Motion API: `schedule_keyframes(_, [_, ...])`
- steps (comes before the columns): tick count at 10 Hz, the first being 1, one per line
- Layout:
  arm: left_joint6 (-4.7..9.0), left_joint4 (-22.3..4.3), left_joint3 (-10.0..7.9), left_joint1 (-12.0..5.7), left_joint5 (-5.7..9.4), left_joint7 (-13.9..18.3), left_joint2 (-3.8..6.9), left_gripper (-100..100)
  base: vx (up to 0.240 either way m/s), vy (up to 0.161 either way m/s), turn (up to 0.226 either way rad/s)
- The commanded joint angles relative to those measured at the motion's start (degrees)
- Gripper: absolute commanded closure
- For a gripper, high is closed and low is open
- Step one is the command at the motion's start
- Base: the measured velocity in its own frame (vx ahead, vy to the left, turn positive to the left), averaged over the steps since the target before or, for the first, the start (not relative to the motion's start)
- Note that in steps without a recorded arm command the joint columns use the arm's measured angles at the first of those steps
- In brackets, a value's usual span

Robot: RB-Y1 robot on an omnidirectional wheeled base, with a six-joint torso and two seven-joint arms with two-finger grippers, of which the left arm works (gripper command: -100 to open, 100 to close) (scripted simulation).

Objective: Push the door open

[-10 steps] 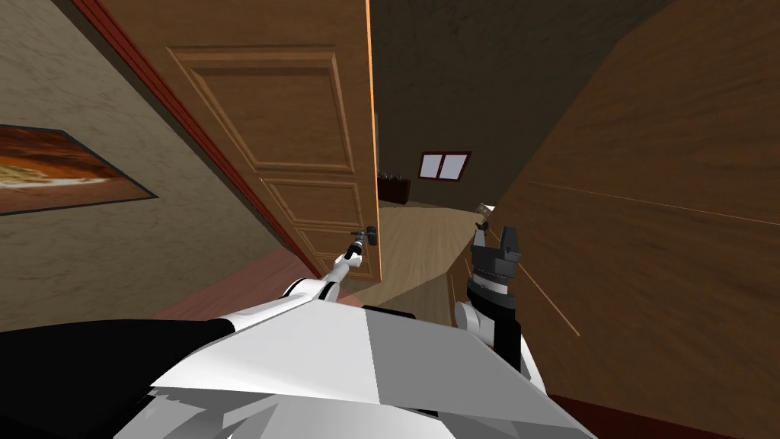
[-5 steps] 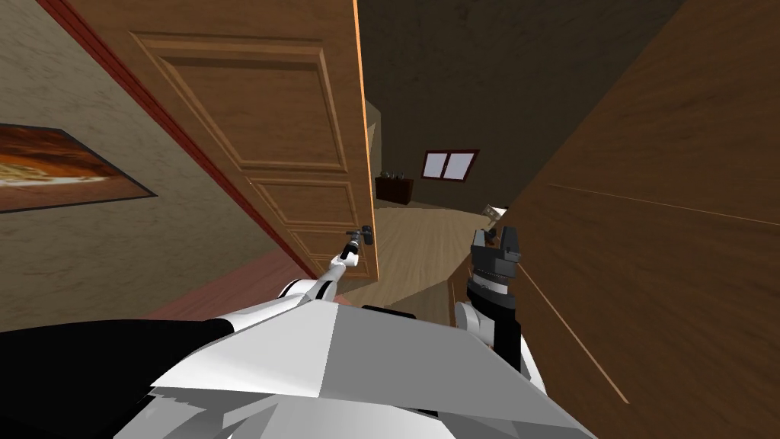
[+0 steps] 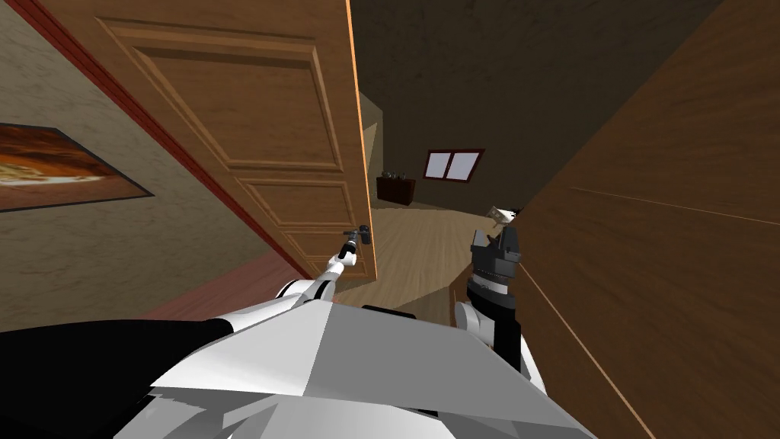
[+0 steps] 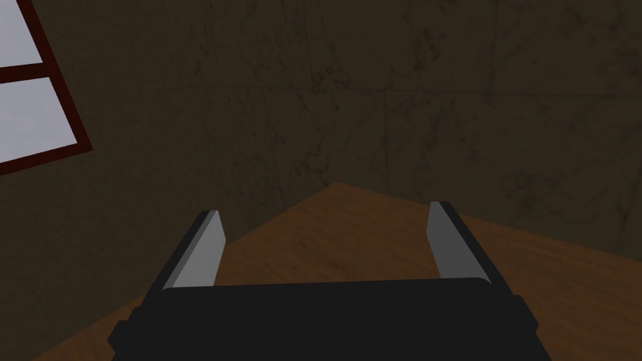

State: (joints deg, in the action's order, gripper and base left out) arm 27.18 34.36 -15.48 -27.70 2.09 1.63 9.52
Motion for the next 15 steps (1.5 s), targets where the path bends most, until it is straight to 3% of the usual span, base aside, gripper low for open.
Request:
schedule_keyframes(1, [0.04, -0.1, -0.19, -0.04, 0.15, -0.2, 0.04, 100, 0.136, -0.028, 0.122])
schedule_keyframes(15, [0.59, -1.2, -2.57, -0.6, 1.98, -2.6, 0.58, 100, 0.208, -0.061, 0.14])
